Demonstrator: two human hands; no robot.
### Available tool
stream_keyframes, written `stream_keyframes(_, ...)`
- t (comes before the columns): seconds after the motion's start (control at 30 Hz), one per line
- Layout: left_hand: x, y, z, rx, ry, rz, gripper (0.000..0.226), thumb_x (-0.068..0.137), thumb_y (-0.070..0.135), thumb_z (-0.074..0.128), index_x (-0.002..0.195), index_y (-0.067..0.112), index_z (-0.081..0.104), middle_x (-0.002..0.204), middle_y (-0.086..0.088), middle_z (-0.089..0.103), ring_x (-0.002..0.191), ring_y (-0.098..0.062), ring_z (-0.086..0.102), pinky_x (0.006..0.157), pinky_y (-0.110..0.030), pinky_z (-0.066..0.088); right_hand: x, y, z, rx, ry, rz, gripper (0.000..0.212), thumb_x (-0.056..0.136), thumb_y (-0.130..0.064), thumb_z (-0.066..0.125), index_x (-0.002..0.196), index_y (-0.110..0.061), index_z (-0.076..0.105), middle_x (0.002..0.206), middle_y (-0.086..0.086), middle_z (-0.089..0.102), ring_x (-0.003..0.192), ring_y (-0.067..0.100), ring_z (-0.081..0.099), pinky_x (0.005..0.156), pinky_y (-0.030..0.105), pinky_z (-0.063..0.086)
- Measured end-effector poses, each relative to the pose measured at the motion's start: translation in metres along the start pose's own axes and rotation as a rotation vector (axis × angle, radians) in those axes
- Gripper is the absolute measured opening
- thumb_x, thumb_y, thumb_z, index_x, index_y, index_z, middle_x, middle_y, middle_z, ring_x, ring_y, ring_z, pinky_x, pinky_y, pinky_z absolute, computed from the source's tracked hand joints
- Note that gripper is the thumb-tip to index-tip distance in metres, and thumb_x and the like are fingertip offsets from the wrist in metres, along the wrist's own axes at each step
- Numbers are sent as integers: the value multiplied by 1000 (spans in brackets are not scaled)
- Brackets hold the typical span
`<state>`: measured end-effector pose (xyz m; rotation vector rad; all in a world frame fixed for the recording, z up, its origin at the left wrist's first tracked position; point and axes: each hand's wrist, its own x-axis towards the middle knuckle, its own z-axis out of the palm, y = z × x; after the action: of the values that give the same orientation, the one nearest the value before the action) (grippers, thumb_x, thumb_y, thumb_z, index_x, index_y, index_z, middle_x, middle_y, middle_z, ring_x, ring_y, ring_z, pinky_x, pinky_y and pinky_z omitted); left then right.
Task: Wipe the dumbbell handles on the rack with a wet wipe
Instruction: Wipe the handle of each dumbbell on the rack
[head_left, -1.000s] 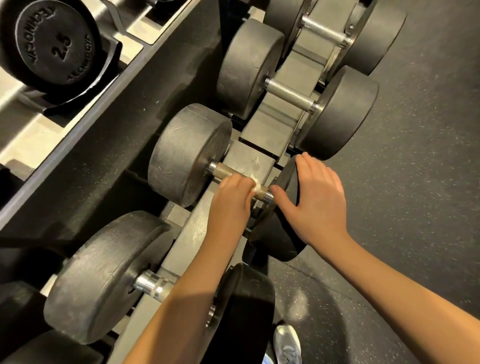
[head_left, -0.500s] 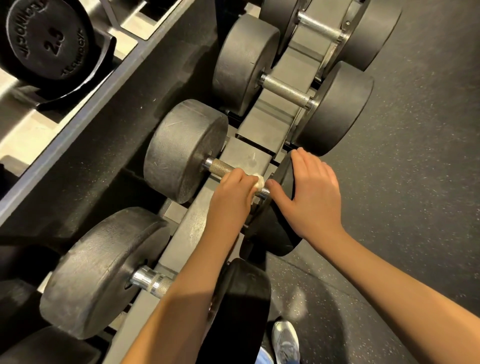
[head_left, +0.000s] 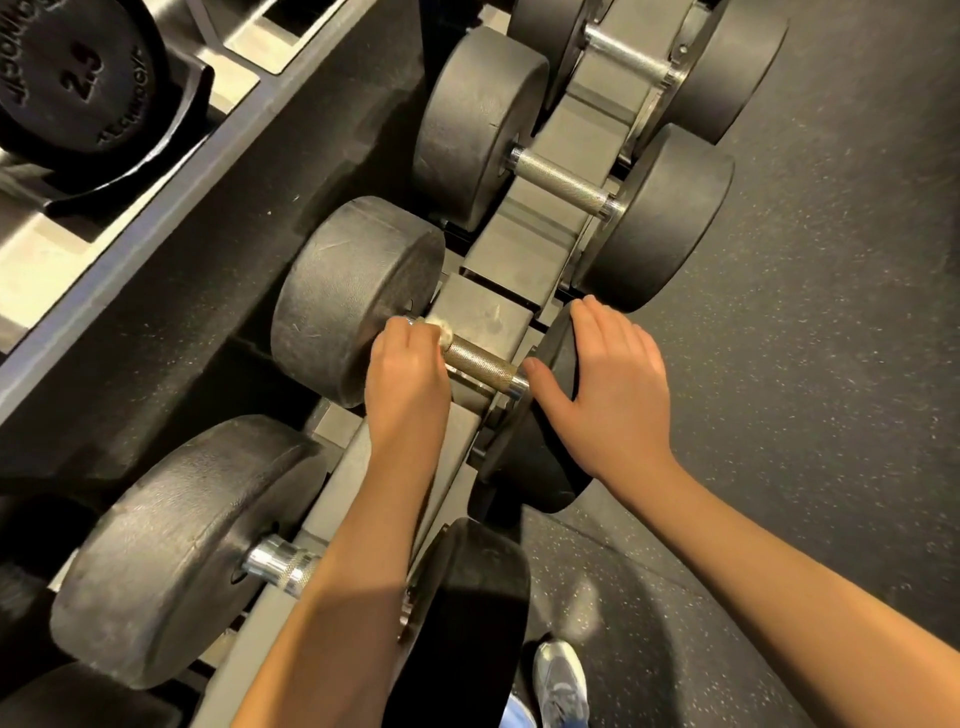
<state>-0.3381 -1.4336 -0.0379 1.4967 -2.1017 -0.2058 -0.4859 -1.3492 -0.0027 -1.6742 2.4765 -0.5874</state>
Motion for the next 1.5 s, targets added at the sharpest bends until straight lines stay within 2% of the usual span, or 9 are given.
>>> stream_keyframes(0.2,0,-1,-4,72,-54,206,10,76,-9,70,80,-3,63,79,-18,56,65,-30,56,59,-25,36,0,-1,-1,9,-5,5,77,87,-62,29,139,-8,45,142,9,48,133,24,42,111,42,27)
stream_keyframes(0.3,9,-8,-7,87,-72,143,13,75,-10,70,79,-2,60,79,-18,54,60,-31,54,49,-30,38,0,0,-1,12,2,4,76,87,-62,30,138,-8,46,141,9,49,132,24,43,111,42,28)
stream_keyframes(0.4,-2,6,-3,62,-87,126,12,76,-6,71,83,0,64,82,-14,59,64,-24,56,55,-26,42,-1,-1,-1,-3,2,10,76,87,-61,30,138,-8,46,141,8,49,132,23,43,111,40,28)
stream_keyframes(0.57,-12,16,-3,29,-308,286,24,68,-3,78,84,6,62,82,-9,56,66,-21,54,51,-26,44,-1,0,-1,-10,-4,13,77,87,-62,30,139,-8,45,142,8,48,133,23,42,112,39,26)
stream_keyframes(0.7,0,6,-7,51,-188,155,18,72,-1,75,83,4,63,82,-10,58,65,-20,57,55,-23,40,-1,-1,-1,-26,-6,9,75,87,-61,30,139,-8,45,142,8,48,133,23,42,112,38,25)
stream_keyframes(0.8,-3,16,-8,20,-273,61,10,85,4,65,95,5,64,93,-10,57,76,-21,58,64,-26,45,-1,0,0,-51,-25,11,74,88,-60,32,140,-9,44,143,8,47,134,22,40,112,38,26)
stream_keyframes(0.97,-17,31,-7,-10,-406,268,20,74,1,75,85,7,60,82,-9,54,64,-24,55,47,-28,39,-1,-2,-3,-41,-34,20,72,88,-58,34,139,-9,44,142,8,47,134,22,41,112,37,25)
stream_keyframes(1.17,-12,31,-7,8,-376,109,12,95,16,53,105,10,58,101,-6,53,88,-19,54,64,-26,42,-2,-3,-4,-39,-22,17,70,87,-56,36,137,-8,47,139,9,51,131,24,44,109,33,23)
stream_keyframes(1.5,-8,31,-3,41,-373,175,14,80,12,72,87,10,60,83,-5,52,68,-18,54,50,-23,31,0,-2,-5,-1,-69,44,71,86,-59,32,140,-13,42,145,5,45,135,20,39,113,37,22)
